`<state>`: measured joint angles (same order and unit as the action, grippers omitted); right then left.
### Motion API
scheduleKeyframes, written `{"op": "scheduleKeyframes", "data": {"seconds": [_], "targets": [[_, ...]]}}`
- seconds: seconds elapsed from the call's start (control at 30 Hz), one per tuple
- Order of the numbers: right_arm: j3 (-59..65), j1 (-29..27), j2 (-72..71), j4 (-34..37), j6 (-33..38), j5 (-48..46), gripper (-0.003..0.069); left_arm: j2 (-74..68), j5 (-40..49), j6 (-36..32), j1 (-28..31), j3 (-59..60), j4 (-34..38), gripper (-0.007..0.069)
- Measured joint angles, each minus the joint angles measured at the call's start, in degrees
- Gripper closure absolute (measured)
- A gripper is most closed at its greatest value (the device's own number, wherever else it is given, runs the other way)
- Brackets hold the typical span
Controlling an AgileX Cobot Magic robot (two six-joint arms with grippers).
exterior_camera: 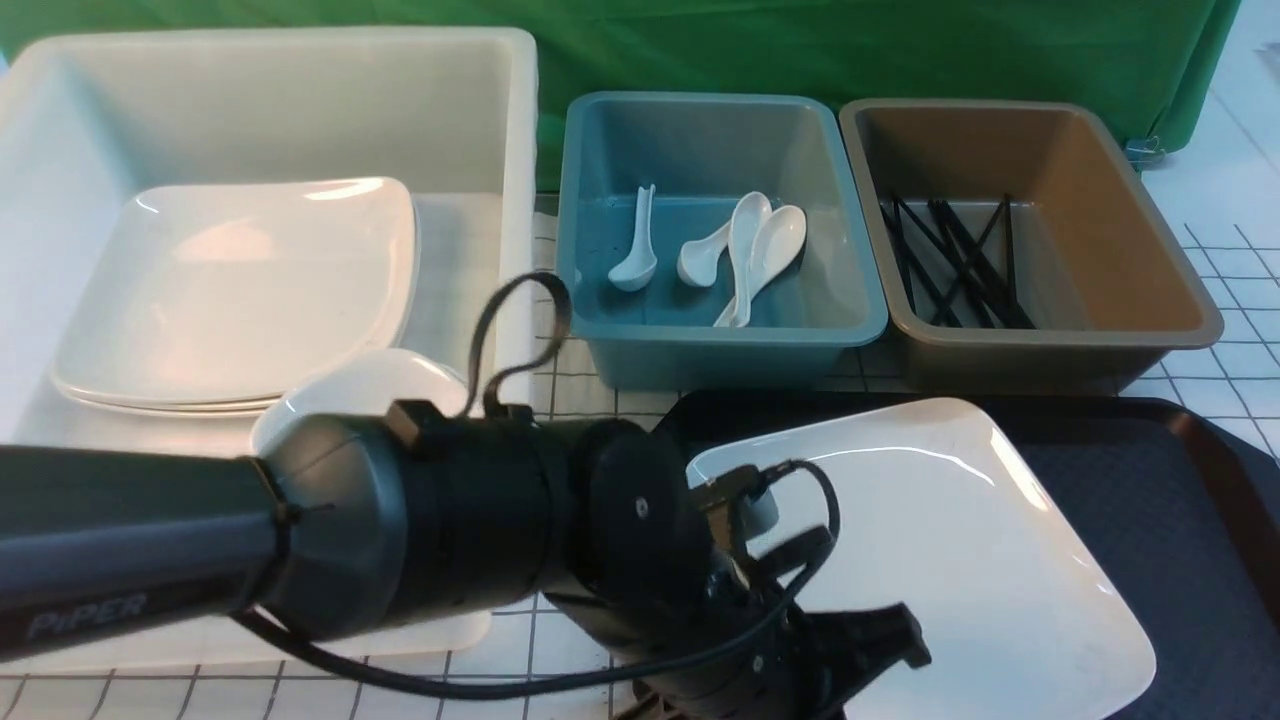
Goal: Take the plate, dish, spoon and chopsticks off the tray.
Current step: Use the left arm to grab a plate from the dinner plate
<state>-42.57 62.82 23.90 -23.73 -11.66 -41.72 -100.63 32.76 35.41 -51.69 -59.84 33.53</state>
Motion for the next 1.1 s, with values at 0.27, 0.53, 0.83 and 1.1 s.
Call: {"op": "scheduleKeyframes", "data": {"seconds": [0.27, 0.53, 0.83, 1.1], "targets": [[0.00, 0.00, 0.00, 0.00, -0.21, 0.00, 0.0587, -0.17, 0.41, 18.08, -2.21, 0.02, -13.08, 0.0260], [0.00, 0.00, 0.00, 0.05, -0.21, 0.00, 0.0587, -2.80, -6.34, 22.54, -2.21, 0.20, -15.74, 0.0162], [0.00, 0.00, 0.00, 0.05, -0.21, -0.02, 0.0587, -5.85, -11.33, 24.75, -2.21, 0.20, -15.06, 0.0250], [0.00, 0.00, 0.00, 0.05, -0.21, -0.02, 0.0587, -6.66, -13.36, 24.89, -2.21, 0.20, -15.71, 0.0408]]}}
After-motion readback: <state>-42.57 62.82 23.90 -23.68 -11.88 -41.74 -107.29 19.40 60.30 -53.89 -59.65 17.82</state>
